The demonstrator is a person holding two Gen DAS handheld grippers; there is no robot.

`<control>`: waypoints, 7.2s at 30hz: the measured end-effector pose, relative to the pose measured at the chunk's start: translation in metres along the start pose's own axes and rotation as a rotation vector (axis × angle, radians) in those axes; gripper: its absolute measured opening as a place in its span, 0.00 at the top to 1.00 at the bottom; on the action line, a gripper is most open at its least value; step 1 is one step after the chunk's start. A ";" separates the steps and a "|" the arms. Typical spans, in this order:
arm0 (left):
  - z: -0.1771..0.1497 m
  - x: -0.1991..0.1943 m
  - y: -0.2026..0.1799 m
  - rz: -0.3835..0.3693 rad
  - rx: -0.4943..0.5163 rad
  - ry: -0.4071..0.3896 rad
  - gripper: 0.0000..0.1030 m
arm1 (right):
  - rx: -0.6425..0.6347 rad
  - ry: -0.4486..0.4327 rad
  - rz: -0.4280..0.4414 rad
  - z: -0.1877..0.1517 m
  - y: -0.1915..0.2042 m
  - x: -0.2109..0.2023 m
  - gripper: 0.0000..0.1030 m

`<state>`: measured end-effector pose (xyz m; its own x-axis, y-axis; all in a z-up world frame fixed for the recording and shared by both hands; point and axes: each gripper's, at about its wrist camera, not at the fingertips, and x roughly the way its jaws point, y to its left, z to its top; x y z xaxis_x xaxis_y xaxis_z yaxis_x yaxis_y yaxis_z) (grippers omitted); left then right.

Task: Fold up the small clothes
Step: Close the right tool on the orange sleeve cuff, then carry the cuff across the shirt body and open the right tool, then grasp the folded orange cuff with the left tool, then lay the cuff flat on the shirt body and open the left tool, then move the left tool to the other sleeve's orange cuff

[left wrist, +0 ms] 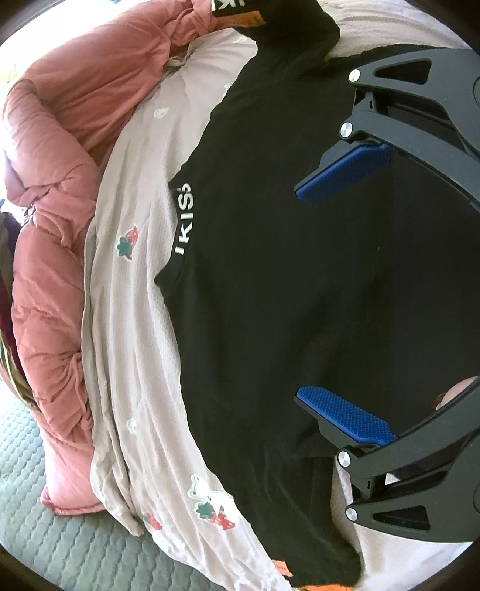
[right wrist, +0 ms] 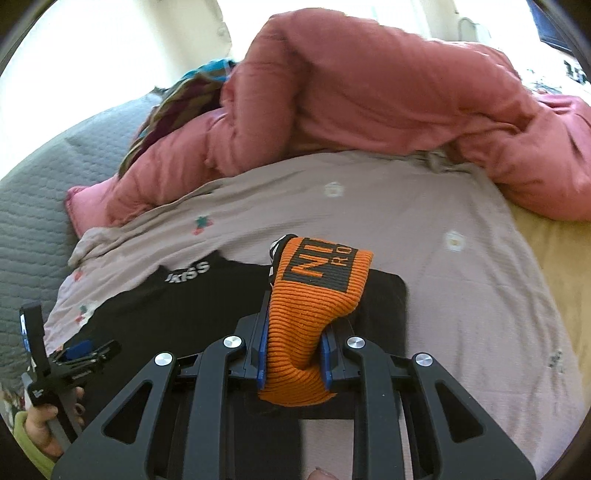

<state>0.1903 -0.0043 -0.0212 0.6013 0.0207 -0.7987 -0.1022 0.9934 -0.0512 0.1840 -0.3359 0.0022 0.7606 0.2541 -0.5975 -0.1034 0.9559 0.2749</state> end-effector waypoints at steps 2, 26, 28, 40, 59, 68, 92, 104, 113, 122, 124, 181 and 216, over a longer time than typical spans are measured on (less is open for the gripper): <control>0.001 0.002 0.005 -0.016 -0.007 0.004 0.09 | -0.010 0.012 0.011 0.002 0.011 0.008 0.81; -0.014 0.026 0.048 -0.192 -0.071 0.056 0.09 | -0.136 0.138 0.092 0.006 0.141 0.096 0.80; -0.014 0.026 0.047 -0.197 -0.071 0.049 0.09 | -0.143 0.138 0.107 0.006 0.150 0.099 0.77; -0.019 0.029 0.040 -0.312 -0.084 0.051 0.09 | -0.131 0.120 0.076 -0.006 0.130 0.091 0.53; 0.004 0.047 0.036 -0.371 -0.208 0.048 0.96 | 0.007 0.124 -0.054 -0.025 0.040 0.071 0.52; 0.016 -0.007 0.060 -0.229 -0.115 -0.156 0.96 | -0.031 0.149 -0.053 -0.031 0.051 0.076 0.52; 0.006 0.007 0.060 -0.155 -0.053 -0.050 0.79 | -0.269 0.169 -0.072 -0.051 0.101 0.094 0.47; -0.016 0.039 0.081 -0.147 -0.110 0.066 0.70 | -0.204 0.320 -0.102 -0.070 0.081 0.129 0.37; -0.015 0.019 0.083 -0.144 -0.105 0.028 0.62 | -0.222 0.266 -0.068 -0.067 0.092 0.106 0.27; -0.016 -0.001 0.089 -0.106 -0.100 -0.013 0.38 | -0.227 0.225 -0.047 -0.063 0.100 0.089 0.16; -0.016 -0.006 0.091 -0.097 -0.098 -0.023 0.33 | -0.226 0.218 -0.051 -0.063 0.101 0.086 0.12; -0.041 -0.100 0.223 0.068 -0.329 -0.164 0.09 | -0.365 0.131 0.136 -0.069 0.247 0.047 0.04; -0.094 -0.098 0.366 0.122 -0.686 -0.153 0.30 | -0.568 0.168 0.274 -0.105 0.374 0.075 0.04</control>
<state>0.0194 0.3465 -0.0175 0.6530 0.1923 -0.7326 -0.6214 0.6891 -0.3729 0.1348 0.0556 -0.0187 0.5524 0.4751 -0.6849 -0.6371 0.7705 0.0207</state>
